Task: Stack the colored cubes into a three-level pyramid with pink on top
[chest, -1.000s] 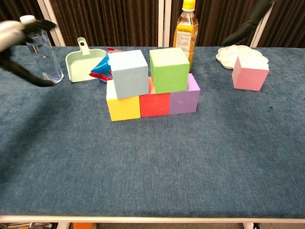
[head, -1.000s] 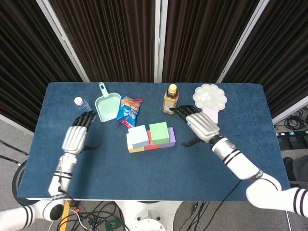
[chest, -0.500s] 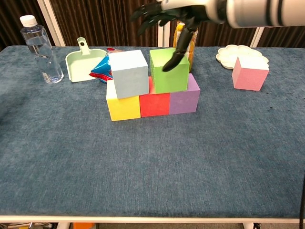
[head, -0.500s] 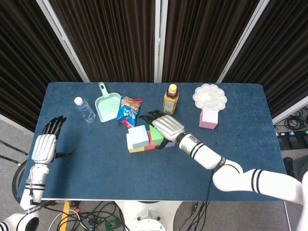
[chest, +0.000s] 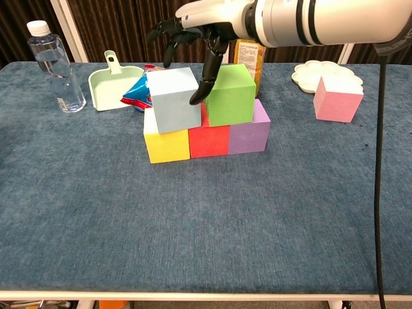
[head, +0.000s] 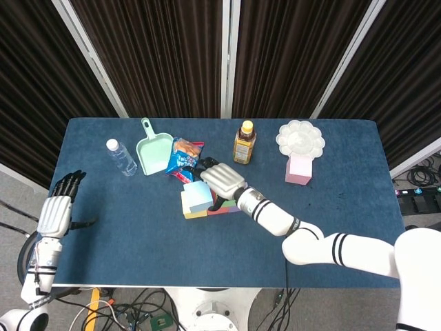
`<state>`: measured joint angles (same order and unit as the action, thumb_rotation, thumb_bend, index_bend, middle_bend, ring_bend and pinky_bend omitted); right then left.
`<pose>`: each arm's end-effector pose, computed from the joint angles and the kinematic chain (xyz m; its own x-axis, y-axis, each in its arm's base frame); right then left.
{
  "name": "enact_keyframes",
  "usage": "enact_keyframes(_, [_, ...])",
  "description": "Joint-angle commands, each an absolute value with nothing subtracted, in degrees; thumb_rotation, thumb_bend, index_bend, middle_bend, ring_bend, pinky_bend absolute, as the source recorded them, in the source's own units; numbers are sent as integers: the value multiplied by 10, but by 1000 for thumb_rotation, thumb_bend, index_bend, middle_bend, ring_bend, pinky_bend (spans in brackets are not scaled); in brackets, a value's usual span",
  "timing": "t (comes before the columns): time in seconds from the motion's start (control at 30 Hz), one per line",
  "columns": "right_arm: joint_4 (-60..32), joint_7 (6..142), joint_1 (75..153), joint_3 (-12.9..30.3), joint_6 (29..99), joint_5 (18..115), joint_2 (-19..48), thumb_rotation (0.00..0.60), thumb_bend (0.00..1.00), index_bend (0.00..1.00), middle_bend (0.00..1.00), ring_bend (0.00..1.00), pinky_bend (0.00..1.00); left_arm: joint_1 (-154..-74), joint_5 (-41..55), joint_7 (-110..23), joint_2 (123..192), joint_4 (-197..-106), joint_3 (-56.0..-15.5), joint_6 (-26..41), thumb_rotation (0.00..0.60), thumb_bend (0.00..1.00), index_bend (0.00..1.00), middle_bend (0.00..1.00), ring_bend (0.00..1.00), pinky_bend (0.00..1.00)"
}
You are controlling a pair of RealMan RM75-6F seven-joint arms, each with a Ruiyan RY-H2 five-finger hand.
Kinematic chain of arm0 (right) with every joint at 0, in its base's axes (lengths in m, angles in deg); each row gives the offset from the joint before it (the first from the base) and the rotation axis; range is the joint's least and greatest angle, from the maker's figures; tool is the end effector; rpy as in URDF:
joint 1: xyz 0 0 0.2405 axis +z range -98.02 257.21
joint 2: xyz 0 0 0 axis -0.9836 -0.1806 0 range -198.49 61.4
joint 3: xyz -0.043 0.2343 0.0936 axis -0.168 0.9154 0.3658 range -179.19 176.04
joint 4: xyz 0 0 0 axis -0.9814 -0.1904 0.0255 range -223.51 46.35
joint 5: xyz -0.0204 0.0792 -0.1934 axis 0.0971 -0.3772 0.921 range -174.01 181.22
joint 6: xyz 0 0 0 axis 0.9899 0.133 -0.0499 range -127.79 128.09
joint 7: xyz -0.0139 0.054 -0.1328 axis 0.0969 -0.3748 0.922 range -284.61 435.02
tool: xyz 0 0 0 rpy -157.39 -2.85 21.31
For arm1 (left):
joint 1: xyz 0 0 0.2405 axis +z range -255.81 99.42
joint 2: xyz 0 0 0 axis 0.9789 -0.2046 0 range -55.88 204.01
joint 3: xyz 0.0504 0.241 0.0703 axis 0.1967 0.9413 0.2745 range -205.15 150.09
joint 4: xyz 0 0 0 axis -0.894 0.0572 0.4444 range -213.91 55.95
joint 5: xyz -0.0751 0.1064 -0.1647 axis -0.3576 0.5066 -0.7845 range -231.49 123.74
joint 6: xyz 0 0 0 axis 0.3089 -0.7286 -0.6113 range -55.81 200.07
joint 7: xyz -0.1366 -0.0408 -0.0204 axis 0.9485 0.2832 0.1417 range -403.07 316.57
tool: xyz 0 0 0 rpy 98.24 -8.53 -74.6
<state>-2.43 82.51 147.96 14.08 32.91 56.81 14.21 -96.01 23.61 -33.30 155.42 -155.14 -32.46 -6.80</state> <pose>0.0052 -0.3891 -0.0144 0.4276 -0.4540 0.7817 -0.7990 -0.5943 0.0919 -0.3047 0.2625 0.0837 0.1878 0.0043 0.9822 0.9809 -0.0523 -0.1873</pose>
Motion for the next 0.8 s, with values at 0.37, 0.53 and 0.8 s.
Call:
enact_keyframes(0.37, [-27,829,1477,135,368,574,151,600,100,0,458,0,0,-956,249,-349,1563,-1546,-328,-63,600,55,62,24,0,92])
enact_keyframes(0.53, [-32,823,1477,137,370,572,154,600,122,0,473,0,0,-954,248,-346,1565,-1546,-331,-58,600,55,62,24,0,92])
enact_keyframes(0.8, [-32,818,1476,135,365,566,146,600,127,0,473,0,0,-954,247,-335,1566,-1548,-335,-46,600,55,62,24,0,92])
